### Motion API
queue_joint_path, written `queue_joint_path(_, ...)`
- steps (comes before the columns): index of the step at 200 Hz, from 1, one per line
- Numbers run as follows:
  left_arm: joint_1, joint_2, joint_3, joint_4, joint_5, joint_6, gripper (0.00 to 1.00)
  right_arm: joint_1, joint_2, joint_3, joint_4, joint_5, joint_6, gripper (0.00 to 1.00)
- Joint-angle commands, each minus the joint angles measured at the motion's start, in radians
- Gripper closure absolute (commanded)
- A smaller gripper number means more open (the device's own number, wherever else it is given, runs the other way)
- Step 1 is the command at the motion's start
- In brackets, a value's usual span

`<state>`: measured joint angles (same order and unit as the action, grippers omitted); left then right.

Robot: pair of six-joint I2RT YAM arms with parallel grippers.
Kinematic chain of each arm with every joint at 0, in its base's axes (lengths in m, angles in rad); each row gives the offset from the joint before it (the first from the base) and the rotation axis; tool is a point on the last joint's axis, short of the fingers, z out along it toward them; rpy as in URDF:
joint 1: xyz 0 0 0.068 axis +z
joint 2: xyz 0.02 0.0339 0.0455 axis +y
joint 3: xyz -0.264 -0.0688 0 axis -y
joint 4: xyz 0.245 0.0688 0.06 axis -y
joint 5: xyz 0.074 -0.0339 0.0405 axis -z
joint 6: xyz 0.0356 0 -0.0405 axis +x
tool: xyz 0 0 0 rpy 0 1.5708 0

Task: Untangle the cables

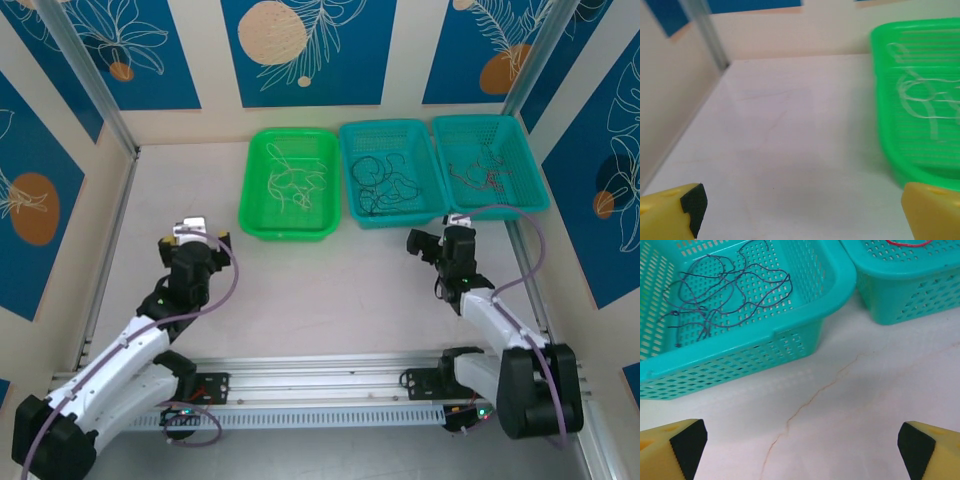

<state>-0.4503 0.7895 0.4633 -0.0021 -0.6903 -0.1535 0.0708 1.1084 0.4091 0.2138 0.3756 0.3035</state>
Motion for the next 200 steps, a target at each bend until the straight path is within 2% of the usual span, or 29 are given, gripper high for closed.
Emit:
queue_joint_path(1,0.075,0.028,-0.070,0.160,-0.051,0.094,0.00,-0.002,0.135,-0.005,0.292,0.024,-0.109,0.00)
queue_joint_path(12,0.110,0.066,-0.092,0.211,-0.022,0.120,0.00,-0.003,0.222,-0.012,0.416,0.009,-0.142,0.00)
queue_joint_path(18,0.127,0.092,-0.103,0.248,-0.001,0.134,0.00,0.005,0.240,0.008,0.407,0.003,-0.152,0.00)
queue_joint_path(29,0.161,0.143,-0.115,0.300,0.064,0.146,0.00,0.006,0.293,0.011,0.503,-0.039,-0.202,0.01)
queue_joint_path(38,0.189,0.191,-0.125,0.356,0.110,0.141,0.00,-0.008,0.350,0.036,0.491,-0.071,-0.191,0.00)
queue_joint_path(53,0.224,0.279,-0.157,0.497,0.173,0.137,0.00,-0.051,0.431,-0.043,0.722,-0.152,-0.167,0.00)
queue_joint_path(68,0.271,0.386,-0.165,0.615,0.239,0.139,0.00,-0.077,0.404,-0.044,0.673,-0.163,-0.140,0.00)
queue_joint_path(78,0.299,0.468,-0.148,0.671,0.287,0.153,0.00,-0.056,0.410,-0.019,0.636,-0.131,-0.157,0.01)
queue_joint_path(94,0.326,0.558,-0.099,0.716,0.358,0.182,0.00,-0.027,0.417,-0.021,0.654,-0.088,-0.178,0.00)
queue_joint_path(116,0.370,0.712,-0.053,0.809,0.450,0.148,0.00,-0.045,0.412,-0.014,0.631,-0.128,-0.169,0.00)
queue_joint_path(127,0.369,0.711,-0.039,0.768,0.528,0.173,0.00,-0.041,0.412,-0.014,0.633,-0.123,-0.173,0.01)
queue_joint_path(147,0.369,0.759,-0.092,0.915,0.530,0.175,0.00,-0.039,0.413,-0.013,0.632,-0.123,-0.175,0.00)
queue_joint_path(156,0.371,0.743,-0.085,0.869,0.519,0.167,0.00,-0.040,0.413,-0.013,0.631,-0.121,-0.175,0.00)
queue_joint_path(200,0.369,0.747,-0.089,0.886,0.522,0.171,0.00,-0.039,0.413,-0.014,0.631,-0.123,-0.175,0.00)
